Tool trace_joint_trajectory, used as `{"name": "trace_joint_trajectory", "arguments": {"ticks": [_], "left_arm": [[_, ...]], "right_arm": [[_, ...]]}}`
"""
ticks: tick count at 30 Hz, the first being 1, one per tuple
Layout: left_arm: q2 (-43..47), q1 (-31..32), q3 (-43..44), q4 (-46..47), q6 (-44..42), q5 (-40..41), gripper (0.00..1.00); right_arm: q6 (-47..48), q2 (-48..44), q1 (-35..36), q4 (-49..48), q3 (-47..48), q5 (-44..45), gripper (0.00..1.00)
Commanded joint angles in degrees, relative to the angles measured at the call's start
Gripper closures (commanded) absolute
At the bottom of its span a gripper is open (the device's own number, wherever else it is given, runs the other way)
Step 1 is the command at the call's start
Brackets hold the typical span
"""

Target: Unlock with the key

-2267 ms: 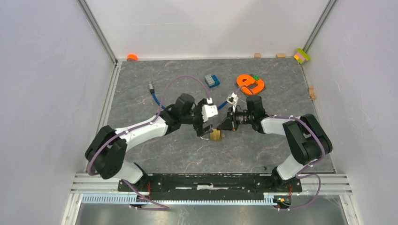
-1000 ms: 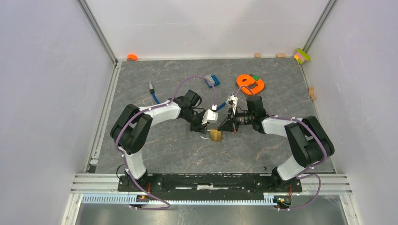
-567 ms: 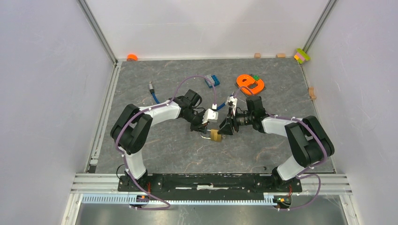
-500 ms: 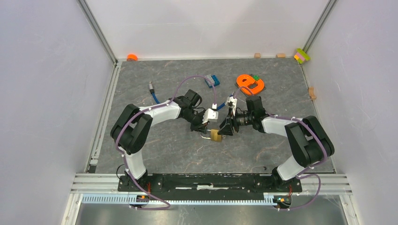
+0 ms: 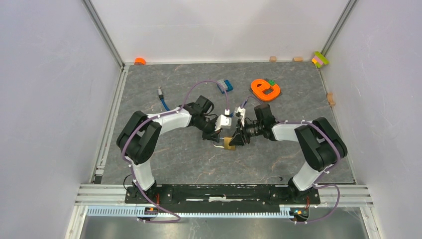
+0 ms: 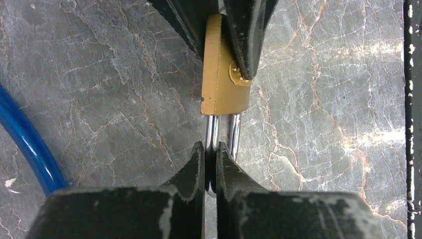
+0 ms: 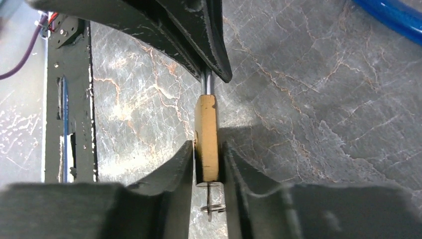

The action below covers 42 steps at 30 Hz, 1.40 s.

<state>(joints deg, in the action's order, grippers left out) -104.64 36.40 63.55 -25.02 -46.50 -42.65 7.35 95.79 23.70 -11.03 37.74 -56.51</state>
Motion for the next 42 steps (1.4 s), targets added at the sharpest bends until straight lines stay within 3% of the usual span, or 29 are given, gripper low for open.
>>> {"name": "trace_joint_trajectory", "arguments": {"ticks": [1, 4, 8, 10, 15, 18, 23, 28, 34, 42], "left_arm": [[2.4, 0.3, 0.1, 3.5, 2.8, -4.4, 0.98], [2.4, 0.2, 0.3, 3.1, 3.1, -4.9, 0.98], [3.0, 0.2, 1.3, 0.8, 2.7, -6.9, 0.94], [3.9, 0.2, 1.0, 1.8, 3.8, -7.2, 0.81], [8.9, 0.2, -4.9, 14.1, 7.3, -1.6, 0.33], [11.4, 0.2, -5.9, 16.2, 5.2, 3.3, 0.21], [17.1, 1.3, -9.7, 17.5, -1.7, 8.4, 0.0], [22.0, 6.0, -15.1, 25.4, -6.1, 19.1, 0.0], [21.2, 13.8, -22.5, 44.0, -15.0, 38.0, 0.0], [15.0, 17.8, -28.9, 66.1, -26.4, 49.1, 0.0]], "right_arm": [[-0.3, 1.2, 0.5, -1.3, 2.4, -1.5, 0.81], [-0.1, 0.8, 0.3, -0.5, 2.9, -2.4, 1.0], [0.3, -1.0, -0.2, 0.6, 3.7, -4.2, 1.0], [0.0, -1.6, -0.6, 0.7, 3.8, -5.0, 1.0], [-1.7, -2.4, -1.8, 0.5, 3.7, -7.2, 1.0], [-6.6, -2.7, -3.5, -3.3, 3.0, -7.8, 1.0], [-22.9, -3.9, -7.1, -15.4, 0.0, -8.7, 1.0], [-31.8, -6.2, -8.8, -20.7, -1.9, -7.6, 1.0], [-42.2, -4.2, -9.2, -30.2, -4.1, -8.8, 1.0], [-43.2, -3.9, -9.2, -31.9, -4.9, -9.5, 1.0]]}}
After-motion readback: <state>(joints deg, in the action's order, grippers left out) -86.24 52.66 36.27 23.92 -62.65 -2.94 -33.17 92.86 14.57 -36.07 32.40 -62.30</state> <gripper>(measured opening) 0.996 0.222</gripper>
